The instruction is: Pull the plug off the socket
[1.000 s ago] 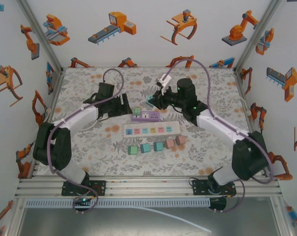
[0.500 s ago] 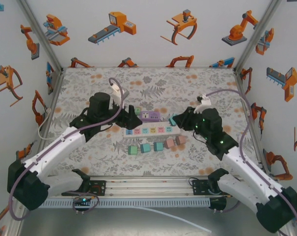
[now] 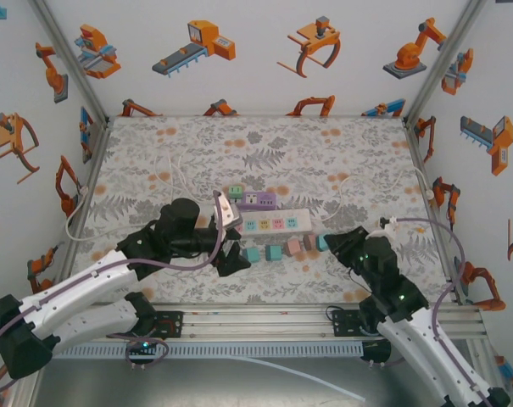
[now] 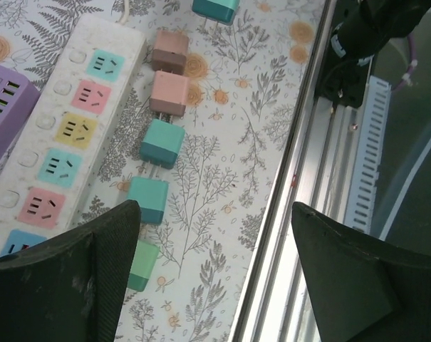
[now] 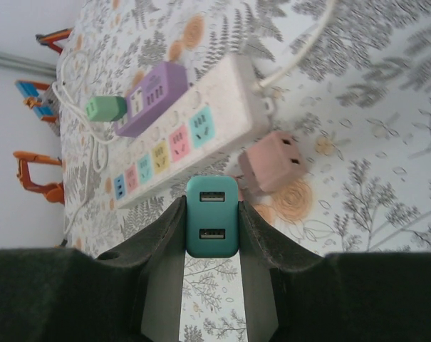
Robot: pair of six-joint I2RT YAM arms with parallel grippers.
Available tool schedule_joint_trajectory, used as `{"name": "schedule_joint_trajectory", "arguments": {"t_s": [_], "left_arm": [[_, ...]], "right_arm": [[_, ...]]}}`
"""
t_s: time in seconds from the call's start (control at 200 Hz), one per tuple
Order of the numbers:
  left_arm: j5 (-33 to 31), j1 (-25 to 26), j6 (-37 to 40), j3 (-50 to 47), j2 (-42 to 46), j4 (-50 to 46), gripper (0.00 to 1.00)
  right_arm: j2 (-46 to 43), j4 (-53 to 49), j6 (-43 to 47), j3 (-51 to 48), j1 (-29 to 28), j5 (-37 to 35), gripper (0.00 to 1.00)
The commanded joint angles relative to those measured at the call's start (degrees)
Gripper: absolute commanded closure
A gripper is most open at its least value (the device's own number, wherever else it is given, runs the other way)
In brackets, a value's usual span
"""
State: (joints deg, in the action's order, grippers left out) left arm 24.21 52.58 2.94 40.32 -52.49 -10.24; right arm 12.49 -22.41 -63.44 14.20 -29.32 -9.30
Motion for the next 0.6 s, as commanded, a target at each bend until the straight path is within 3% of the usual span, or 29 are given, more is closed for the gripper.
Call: {"name": "schedule_joint_trajectory", "arguments": {"t_s": [0.0, 0.235, 0.411, 0.596], "left_arm": [[2.4, 0.7, 7.3, -1.3, 0.9, 2.1, 0.18], [2.3, 1.5, 13.5, 0.0, 0.5, -0.9, 0.12], [2.6, 1.6, 14.6, 0.0, 0.6, -1.4, 0.1], [1.5, 1.7, 13.9, -0.5, 0.9, -1.9, 0.09]], "right_arm": [[-3.6, -4.5, -5.7, -2.8, 0.2, -1.3, 0.84], [1.3, -5.1, -4.8, -4.5, 0.2, 2.5, 0.81], [10.3, 3.4, -4.8, -6.3, 0.2, 5.6, 0.75], [17.8, 7.2, -5.9, -6.6, 0.2, 4.1, 0.67]]}}
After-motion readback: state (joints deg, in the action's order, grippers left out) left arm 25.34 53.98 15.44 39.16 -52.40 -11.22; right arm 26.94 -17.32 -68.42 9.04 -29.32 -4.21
